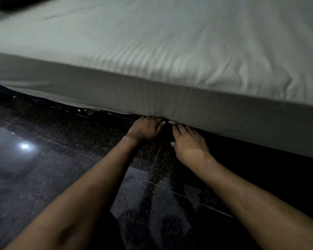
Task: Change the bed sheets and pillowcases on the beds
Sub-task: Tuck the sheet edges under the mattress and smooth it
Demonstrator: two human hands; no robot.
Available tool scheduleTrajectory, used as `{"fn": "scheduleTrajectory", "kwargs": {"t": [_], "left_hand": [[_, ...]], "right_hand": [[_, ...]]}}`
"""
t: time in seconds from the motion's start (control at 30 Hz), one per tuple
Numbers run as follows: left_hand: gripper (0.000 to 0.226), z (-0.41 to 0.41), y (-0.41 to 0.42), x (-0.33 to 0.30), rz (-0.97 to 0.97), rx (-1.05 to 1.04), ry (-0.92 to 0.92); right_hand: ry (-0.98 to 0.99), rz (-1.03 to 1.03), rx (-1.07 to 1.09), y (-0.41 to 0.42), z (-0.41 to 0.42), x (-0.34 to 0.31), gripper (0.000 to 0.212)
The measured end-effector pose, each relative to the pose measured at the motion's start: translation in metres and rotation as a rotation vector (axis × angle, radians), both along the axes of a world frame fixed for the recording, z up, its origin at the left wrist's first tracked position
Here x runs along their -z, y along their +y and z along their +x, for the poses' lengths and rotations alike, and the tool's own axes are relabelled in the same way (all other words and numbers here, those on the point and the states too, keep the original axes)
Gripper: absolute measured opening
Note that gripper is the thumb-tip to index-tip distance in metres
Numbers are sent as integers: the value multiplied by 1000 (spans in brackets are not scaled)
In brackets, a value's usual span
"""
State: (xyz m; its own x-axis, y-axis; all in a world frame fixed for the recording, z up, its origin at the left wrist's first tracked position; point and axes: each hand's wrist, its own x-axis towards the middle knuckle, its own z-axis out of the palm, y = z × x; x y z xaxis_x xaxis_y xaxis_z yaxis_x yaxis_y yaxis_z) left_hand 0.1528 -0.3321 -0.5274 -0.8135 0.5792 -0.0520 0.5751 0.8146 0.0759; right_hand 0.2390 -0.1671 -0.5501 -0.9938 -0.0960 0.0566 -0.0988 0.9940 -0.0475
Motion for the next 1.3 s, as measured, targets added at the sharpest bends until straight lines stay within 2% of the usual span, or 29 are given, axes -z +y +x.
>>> {"fn": "scheduleTrajectory", "kwargs": {"t": [0.07, 0.13, 0.2, 0.23, 0.3, 0.33, 0.4, 0.47, 0.5, 0.53, 0.6, 0.67, 0.73, 0.83, 0.93, 1.1, 1.2, 1.3], "left_hand": [[40, -1, -11, -6, -77, 54, -12], [40, 14, -31, -8, -18, 144, 112], [42, 22, -70, -3, 196, 26, 157], [42, 23, -95, -1, 240, -81, 154], [46, 16, -135, 2, 209, -212, 140], [50, 10, -153, 1, 182, -244, 112], [52, -2, -178, -2, 154, -304, 90], [54, -16, -194, 1, 119, -270, 124], [58, -22, -203, 4, 84, -229, 141], [63, -31, -208, 9, 40, -190, 142], [64, -46, -217, 18, -8, -187, 110], [56, -49, -216, 27, 56, -203, 152], [46, -51, -215, 39, 140, -180, 237], [43, -55, -222, 44, 177, -156, 290], [40, -65, -217, 40, 185, -168, 313], [52, -72, -214, 37, 36, -171, 269], [51, -92, -209, 11, -17, -226, 186], [52, -109, -202, -2, -79, -343, 114]], "right_hand": [[45, 126, -78, 7, 2, -1, 59], [56, 220, -95, 9, 1, -11, 43], [64, 254, -106, -12, -4, -36, 16], [107, 245, -165, -34, -11, -50, 7], [187, 197, -418, -85, -30, -72, 6], [140, 154, -555, -114, -45, -79, 10], [-69, 173, -665, -160, -86, -92, 42], [-257, 140, -511, -184, -117, -90, 69], [-288, 102, -440, -191, -128, -79, 74], [-276, 62, -392, -191, -129, -66, 74], [-92, 43, -398, -193, -118, -28, 68], [68, 46, -395, -194, -104, 9, 63], [135, -5, -318, -202, -98, 28, 57], [213, -27, -278, -211, -99, 33, 56], [209, -19, -230, -213, -100, 28, 56], [124, -123, -85, -222, -100, 22, 81], [114, -190, -36, -223, -132, 15, 60], [-60, -323, 33, -234, -161, 5, 47]]}}
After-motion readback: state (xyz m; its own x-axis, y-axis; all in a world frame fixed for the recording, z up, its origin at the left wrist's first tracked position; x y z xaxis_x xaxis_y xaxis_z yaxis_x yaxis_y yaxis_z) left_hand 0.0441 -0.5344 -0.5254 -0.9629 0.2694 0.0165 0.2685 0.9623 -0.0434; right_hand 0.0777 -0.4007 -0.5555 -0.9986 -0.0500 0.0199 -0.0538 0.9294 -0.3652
